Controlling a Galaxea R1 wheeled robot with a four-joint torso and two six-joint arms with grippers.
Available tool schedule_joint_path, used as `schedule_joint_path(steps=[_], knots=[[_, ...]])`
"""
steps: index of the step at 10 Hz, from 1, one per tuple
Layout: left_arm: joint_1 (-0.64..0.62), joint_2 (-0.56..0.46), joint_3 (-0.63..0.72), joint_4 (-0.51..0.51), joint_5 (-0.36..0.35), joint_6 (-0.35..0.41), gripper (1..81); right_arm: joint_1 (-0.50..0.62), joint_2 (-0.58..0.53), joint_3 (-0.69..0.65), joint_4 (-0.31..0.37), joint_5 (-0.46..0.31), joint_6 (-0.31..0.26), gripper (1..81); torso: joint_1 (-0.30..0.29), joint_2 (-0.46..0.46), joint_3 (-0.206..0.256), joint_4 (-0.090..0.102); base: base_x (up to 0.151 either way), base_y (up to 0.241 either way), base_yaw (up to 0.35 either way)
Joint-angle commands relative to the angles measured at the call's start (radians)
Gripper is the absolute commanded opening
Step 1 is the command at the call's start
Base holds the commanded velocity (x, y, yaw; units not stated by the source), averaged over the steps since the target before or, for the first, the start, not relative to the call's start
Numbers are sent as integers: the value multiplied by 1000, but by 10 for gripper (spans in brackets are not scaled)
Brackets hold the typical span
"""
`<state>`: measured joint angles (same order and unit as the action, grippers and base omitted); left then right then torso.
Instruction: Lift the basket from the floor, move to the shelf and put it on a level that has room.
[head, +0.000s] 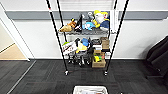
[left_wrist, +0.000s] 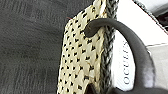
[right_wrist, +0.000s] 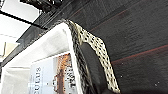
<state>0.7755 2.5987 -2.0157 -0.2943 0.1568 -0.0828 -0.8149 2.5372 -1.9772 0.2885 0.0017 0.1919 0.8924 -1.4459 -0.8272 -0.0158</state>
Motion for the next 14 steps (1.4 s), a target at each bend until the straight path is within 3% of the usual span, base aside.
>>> schedule_joint_path(steps=[1, 3, 4, 8, 14], knots=[[-163, -41, -16, -80, 21, -3, 10, 188, -55, 12, 58, -43, 17, 10, -62, 97, 0, 0, 0, 0, 0], [-192, -112, 93, -86, 40, -3, 10, 220, -87, 89, 77, -45, 17, 10, -107, 167, 0, 0, 0, 0, 0], [-193, -150, 155, -86, 40, -3, 10, 217, -114, 138, 77, -45, 18, 10, -129, 201, 45, 0, 0, 0, 0], [-196, -323, 402, -77, 27, -2, 10, 202, -271, 342, 75, -14, 32, 10, -216, 337, 124, 0, 0, 0, 0], [-192, -445, 584, -72, 43, -2, 10, 131, -426, 535, 72, 31, 29, 10, -347, 538, 252, 0, 0, 0, 0]])
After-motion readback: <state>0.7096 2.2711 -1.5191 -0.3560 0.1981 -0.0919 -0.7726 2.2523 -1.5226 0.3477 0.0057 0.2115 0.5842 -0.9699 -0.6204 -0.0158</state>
